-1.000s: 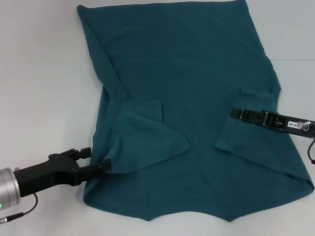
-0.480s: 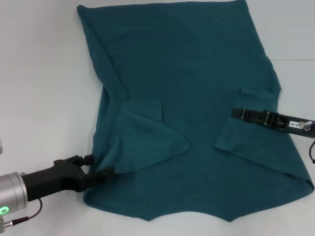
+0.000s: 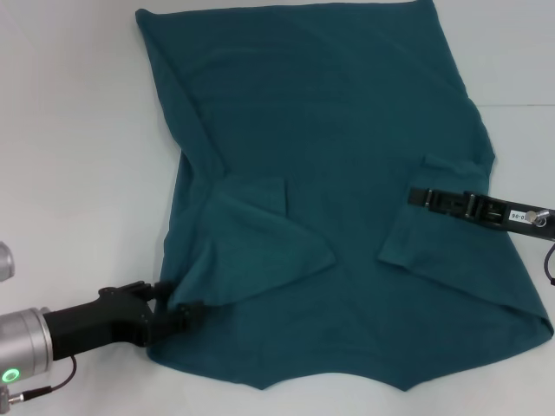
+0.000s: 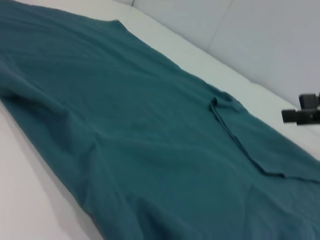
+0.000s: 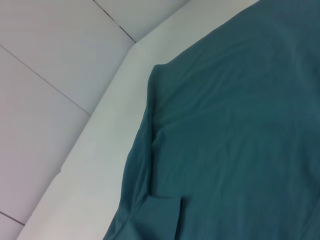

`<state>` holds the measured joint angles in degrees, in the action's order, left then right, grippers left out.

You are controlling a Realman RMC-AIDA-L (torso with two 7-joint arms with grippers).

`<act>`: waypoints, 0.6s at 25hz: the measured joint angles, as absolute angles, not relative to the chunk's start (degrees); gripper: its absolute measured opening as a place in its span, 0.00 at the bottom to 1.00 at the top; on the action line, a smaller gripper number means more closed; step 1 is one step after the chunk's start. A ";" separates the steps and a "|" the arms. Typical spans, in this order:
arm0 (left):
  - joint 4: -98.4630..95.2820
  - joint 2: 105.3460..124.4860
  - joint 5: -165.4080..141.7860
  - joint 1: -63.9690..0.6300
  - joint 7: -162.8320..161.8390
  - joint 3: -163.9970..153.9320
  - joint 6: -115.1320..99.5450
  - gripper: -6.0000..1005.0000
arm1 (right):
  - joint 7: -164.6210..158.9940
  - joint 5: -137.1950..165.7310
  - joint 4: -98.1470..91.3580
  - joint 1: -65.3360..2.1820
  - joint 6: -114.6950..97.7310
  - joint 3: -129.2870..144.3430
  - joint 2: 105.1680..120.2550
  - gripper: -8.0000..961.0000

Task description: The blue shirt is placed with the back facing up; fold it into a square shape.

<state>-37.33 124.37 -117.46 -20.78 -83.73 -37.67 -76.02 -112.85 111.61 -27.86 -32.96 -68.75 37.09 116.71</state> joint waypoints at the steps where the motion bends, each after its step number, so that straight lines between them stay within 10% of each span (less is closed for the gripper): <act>1: -37.36 124.37 -117.68 -20.81 -83.44 -37.71 -76.02 0.78 | -112.85 111.61 -27.86 -32.96 -68.68 37.09 116.72 0.69; 15: -37.85 124.27 -117.89 -20.95 -83.13 -37.08 -75.75 0.35 | -112.85 111.62 -27.45 -32.91 -68.07 37.00 116.63 0.69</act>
<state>-37.85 124.27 -117.89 -20.95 -83.13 -37.08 -75.75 -112.85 111.62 -27.45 -32.91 -68.07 37.00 116.63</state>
